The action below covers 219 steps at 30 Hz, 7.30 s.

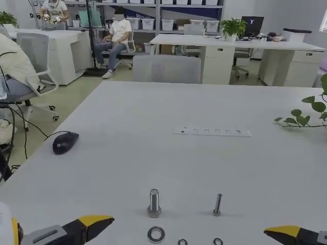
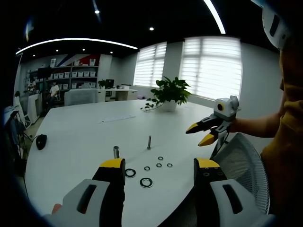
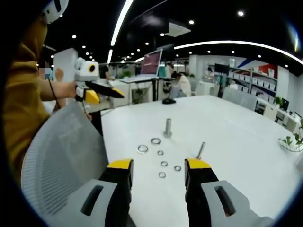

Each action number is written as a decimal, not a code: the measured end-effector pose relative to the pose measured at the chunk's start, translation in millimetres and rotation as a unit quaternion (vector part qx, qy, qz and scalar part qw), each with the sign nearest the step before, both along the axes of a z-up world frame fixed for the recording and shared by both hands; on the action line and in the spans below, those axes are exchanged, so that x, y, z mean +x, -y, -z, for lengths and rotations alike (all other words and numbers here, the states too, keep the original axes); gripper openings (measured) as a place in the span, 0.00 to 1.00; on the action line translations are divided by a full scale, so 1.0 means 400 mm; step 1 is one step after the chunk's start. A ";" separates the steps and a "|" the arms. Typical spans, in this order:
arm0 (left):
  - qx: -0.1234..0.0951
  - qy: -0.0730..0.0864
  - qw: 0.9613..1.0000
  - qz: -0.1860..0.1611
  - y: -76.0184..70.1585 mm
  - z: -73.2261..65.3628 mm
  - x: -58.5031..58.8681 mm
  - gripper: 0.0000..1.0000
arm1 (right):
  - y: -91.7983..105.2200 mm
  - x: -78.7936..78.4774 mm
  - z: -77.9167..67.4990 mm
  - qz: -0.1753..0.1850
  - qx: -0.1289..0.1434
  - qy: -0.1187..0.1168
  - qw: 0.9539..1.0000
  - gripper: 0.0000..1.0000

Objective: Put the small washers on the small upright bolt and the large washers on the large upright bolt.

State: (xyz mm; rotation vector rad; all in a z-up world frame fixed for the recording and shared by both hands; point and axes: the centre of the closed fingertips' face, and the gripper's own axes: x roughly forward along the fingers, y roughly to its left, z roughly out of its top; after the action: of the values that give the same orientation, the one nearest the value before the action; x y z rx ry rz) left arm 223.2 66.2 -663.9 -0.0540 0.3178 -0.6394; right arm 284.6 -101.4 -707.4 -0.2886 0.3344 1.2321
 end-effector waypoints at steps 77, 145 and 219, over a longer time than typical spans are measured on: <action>0.002 0.007 1.000 -0.007 -0.012 0.023 0.040 0.58 | -0.090 0.031 0.229 -0.253 -0.347 0.005 0.903 0.36; 0.004 0.026 1.000 -0.004 0.010 0.004 0.044 0.58 | -0.102 0.053 0.296 -0.292 -0.449 0.015 0.844 0.12; 0.008 0.013 1.000 -0.013 0.029 0.008 0.033 0.58 | -0.133 0.337 0.199 -0.237 -0.439 0.024 0.866 0.13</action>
State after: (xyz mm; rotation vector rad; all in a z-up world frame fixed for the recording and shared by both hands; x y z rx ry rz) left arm 236.5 54.5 -667.0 -0.0343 0.2977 -0.6111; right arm 419.5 -48.0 -786.9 -1.2472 0.8132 1.4847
